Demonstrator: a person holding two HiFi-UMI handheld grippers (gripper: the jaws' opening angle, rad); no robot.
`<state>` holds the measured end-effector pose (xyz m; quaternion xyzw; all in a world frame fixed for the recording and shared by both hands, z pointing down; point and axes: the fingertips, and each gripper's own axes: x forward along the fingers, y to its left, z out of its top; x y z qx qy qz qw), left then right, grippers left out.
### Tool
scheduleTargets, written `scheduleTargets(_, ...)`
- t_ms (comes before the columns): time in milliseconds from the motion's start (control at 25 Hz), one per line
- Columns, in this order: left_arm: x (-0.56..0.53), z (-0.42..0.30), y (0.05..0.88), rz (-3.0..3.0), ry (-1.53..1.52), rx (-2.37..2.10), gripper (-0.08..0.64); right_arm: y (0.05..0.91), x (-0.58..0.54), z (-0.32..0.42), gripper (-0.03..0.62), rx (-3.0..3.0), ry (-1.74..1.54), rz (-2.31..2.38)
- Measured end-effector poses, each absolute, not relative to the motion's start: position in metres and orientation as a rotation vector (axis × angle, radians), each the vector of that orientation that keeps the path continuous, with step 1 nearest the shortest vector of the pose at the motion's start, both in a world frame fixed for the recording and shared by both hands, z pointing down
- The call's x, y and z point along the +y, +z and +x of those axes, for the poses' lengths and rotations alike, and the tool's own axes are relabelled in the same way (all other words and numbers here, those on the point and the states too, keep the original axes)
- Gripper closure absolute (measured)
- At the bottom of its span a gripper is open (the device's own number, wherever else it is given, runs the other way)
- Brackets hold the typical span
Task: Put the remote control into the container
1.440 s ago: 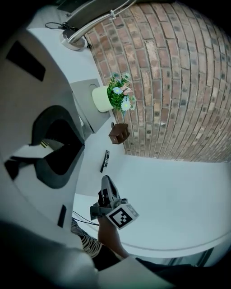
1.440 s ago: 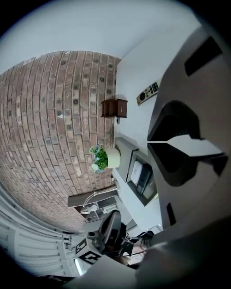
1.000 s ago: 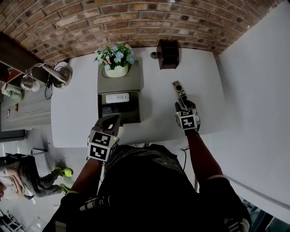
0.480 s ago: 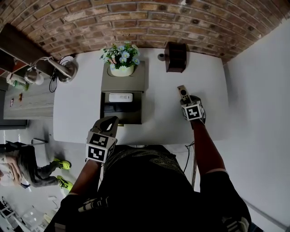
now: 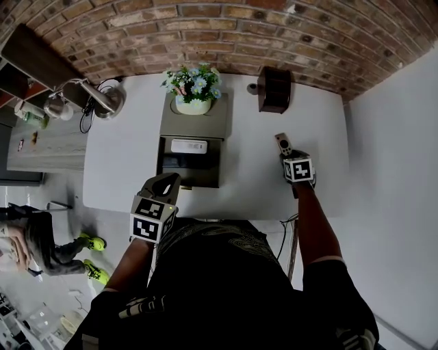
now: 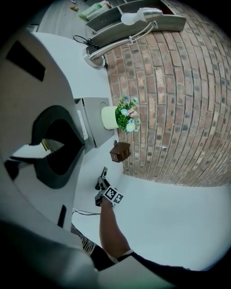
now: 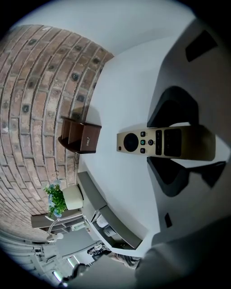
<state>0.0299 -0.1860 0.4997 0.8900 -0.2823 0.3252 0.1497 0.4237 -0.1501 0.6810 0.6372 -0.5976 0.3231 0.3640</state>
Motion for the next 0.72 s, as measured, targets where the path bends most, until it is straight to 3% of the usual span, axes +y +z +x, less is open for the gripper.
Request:
scheduleTargets(360, -0.193, 0.02, 0.496, 2.565, 0.902, -0.791, 0.555, 0.658, -0.146, 0.401, 0.383, -1.578, 0.821, 1.699)
scheduleTargets(720, -0.208, -0.017, 0.493, 2.509, 0.812, -0.835, 0.555, 0.604, -0.173, 0.291, 0.385, -1.845, 0.661, 1.58)
